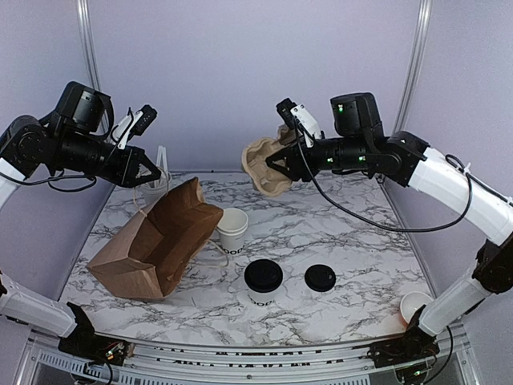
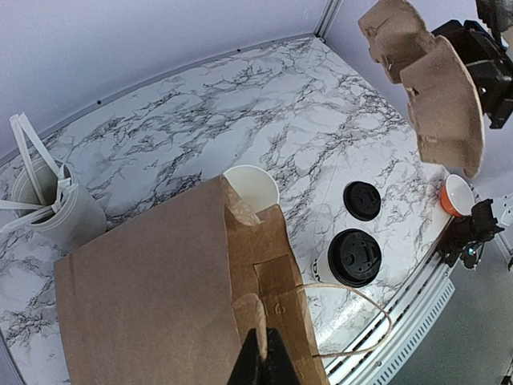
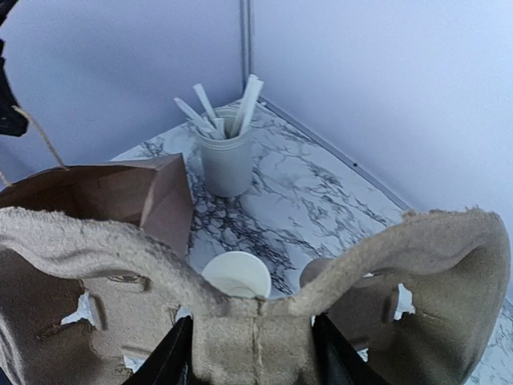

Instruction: Pack the takeout coffee

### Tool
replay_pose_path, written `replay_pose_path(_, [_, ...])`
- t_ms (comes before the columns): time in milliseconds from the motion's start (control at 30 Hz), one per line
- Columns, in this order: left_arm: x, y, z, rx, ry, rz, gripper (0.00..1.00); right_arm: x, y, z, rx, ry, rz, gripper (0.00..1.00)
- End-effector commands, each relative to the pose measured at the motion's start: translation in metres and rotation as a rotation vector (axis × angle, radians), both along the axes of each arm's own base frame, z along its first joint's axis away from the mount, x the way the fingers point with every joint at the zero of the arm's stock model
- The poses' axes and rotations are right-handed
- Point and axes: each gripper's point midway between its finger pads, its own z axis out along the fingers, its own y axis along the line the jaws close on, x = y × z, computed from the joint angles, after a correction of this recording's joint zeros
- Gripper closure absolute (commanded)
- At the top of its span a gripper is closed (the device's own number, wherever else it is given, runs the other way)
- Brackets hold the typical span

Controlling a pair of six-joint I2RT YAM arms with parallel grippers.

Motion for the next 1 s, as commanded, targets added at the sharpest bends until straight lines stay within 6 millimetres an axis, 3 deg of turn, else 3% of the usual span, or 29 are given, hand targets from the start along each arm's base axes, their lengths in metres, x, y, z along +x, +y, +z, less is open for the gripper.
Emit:
replay_pose_path(0, [0.004, -0.007, 0.005, -0.031, -0.015, -0.005, 1.0, -0.048, 0.043, 0.043, 0.122, -0.091, 0.219, 0.53])
replay_pose_path(133, [0.004, -0.007, 0.004, -0.028, -0.015, -0.007, 1.0, -0.082, 0.074, 0.043, 0.165, -0.088, 0.372, 0.53])
replay_pose_path(300, [0.004, -0.005, 0.006, -0.028, -0.022, -0.003, 1.0, -0.107, 0.101, 0.038, 0.224, -0.037, 0.509, 0.52])
replay_pose_path(533, [0.004, -0.004, 0.006, -0.023, -0.028, -0.003, 1.0, -0.139, 0.123, 0.031, 0.334, 0.044, 0.711, 0.52])
replay_pose_path(700, [0.003, -0.003, 0.007, -0.023, -0.034, 0.002, 1.0, -0.15, 0.134, 0.013, 0.374, 0.122, 0.805, 0.52])
replay_pose_path(967, [0.002, -0.002, 0.009, -0.026, -0.039, -0.002, 1.0, -0.152, 0.154, -0.006, 0.396, 0.196, 0.867, 0.52])
